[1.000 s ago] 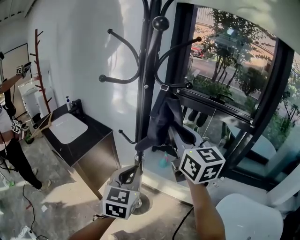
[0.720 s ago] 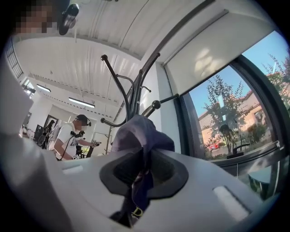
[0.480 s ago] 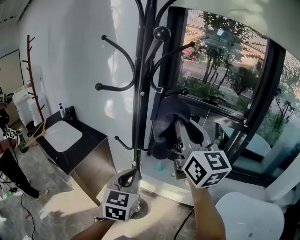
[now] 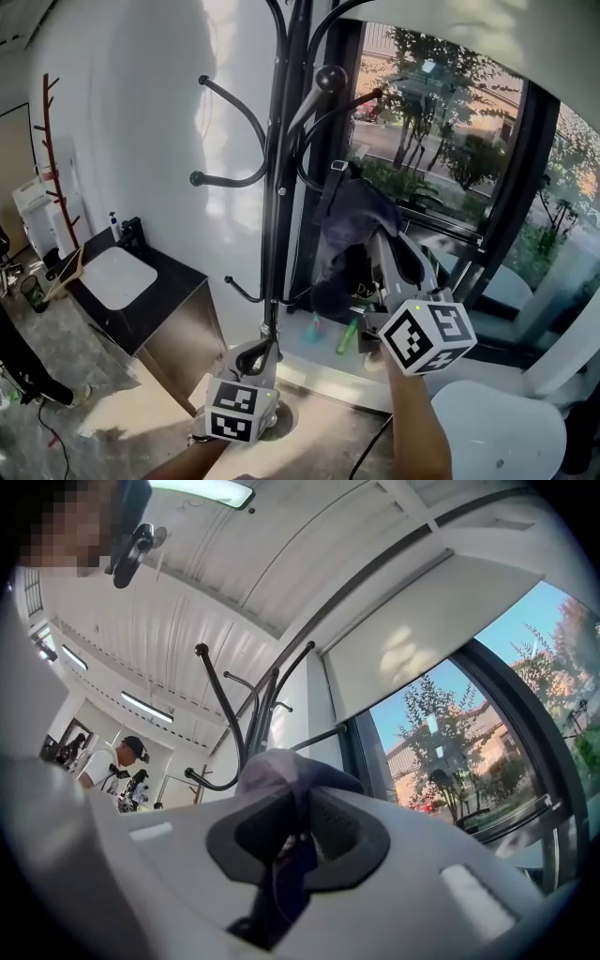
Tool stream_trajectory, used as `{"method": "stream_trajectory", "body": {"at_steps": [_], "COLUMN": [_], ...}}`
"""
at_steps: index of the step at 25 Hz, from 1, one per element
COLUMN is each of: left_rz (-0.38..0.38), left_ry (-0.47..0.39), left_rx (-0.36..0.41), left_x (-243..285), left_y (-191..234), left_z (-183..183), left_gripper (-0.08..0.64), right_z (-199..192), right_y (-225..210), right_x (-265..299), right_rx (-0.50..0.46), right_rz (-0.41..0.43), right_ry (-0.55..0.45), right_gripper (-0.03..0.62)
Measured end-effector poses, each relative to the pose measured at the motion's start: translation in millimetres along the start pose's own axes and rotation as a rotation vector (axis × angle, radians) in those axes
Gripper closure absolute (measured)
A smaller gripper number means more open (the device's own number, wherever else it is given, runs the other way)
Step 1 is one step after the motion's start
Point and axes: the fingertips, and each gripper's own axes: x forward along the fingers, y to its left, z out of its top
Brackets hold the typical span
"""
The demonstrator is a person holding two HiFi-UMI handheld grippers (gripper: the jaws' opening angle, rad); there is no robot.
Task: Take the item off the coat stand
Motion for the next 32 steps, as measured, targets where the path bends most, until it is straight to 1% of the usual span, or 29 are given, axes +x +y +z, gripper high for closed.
{"method": "stream_trajectory", "body": {"at_steps": [8,15,18,21,26,32], "left_rz": [-0.041,-0.080,-0.085,-0.086,-0.090,-0.099], "left_ry": [0.000,-0.011,-0.021,-0.025,-0.029,-0.035], "left_rx": [-0.002,-0.006,-0.009,-0.010,-0.016,-0.021], "left_x": [2,7,8,9,10,10], "left_y": [-10,-18,-18,-17,-16,-17], "left_z": [-2,2,6,8,8,11], "left_gripper": [0.558,0.558,0.558,0.558,0.558,0.558], "right_z": [21,14,2,-19,-54,-82], "right_y": [-16,-17,-14,-9,1,15], "right_x": [-23,-54,-68,-84,-100,-113], "right_rx": [-0.024,-0.037,-0.047,-0.064,-0.063,-0.075], "right_rz": [-0.066,-0.112,-0.130,-0.148,-0.166,-0.181], "right_ry": [-0.035,-0.016,0.007,0.046,0.109,0.154], "right_gripper": [0.549,0.549,0.548,0.548,0.548,0.548]}}
